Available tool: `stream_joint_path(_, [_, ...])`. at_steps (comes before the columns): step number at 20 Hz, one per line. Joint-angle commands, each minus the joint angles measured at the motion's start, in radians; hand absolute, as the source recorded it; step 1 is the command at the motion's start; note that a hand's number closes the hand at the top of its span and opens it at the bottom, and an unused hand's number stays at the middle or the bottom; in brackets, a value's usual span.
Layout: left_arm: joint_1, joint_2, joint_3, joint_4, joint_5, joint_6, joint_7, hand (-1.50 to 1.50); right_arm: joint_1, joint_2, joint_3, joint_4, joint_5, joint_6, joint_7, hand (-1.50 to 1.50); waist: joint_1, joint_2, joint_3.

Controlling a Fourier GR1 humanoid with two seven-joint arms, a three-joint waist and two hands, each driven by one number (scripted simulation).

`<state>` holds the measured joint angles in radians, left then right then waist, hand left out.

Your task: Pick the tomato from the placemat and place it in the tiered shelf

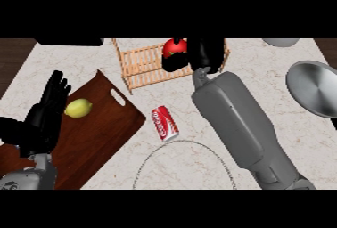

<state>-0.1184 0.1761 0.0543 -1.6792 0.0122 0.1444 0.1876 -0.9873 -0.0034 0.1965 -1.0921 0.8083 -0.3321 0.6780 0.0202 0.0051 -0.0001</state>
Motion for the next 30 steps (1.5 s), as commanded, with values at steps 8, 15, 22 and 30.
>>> stream_joint_path(8, [-0.03, -0.039, -0.022, 0.054, -0.038, 0.012, -0.037, 0.0, -0.179, 0.003, -0.079, 0.441, -0.099, -0.215, -0.234, 1.5, 0.011, 0.006, 0.0])
stream_joint_path(15, [0.034, 0.009, 0.01, -0.072, 0.012, -0.037, 0.031, 0.0, -0.267, -0.003, -0.227, 0.6, -0.236, -0.185, -0.337, -1.5, 0.026, 0.007, 0.0])
stream_joint_path(22, [-0.015, -0.018, 0.011, 0.032, -0.007, -0.025, -0.029, 0.0, -0.29, -0.005, -0.289, 0.678, -0.334, -0.19, -0.549, -1.5, 0.019, 0.01, 0.0])
stream_joint_path(30, [0.065, -0.033, 0.005, 0.011, -0.02, -0.024, -0.066, 0.0, -0.277, 0.003, -0.339, 0.548, -0.415, -0.258, -0.581, -1.5, -0.007, -0.004, 0.0])
